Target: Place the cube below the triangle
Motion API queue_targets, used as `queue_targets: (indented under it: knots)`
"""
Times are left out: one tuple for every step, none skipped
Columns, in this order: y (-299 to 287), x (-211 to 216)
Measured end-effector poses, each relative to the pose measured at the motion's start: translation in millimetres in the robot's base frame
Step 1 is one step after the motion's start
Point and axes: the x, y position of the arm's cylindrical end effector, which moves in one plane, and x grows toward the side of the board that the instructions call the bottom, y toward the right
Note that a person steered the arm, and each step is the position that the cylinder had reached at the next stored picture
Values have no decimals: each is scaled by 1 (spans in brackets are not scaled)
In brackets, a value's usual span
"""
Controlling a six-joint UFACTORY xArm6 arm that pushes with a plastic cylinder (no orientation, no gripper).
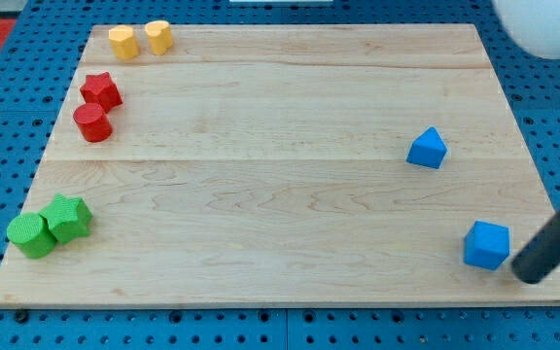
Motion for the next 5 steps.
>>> queue_targets:
  knots:
    - [-28,-1]
    - [-27,-19]
    - [-35,-51]
    - [-43,-50]
    - [-2,-79]
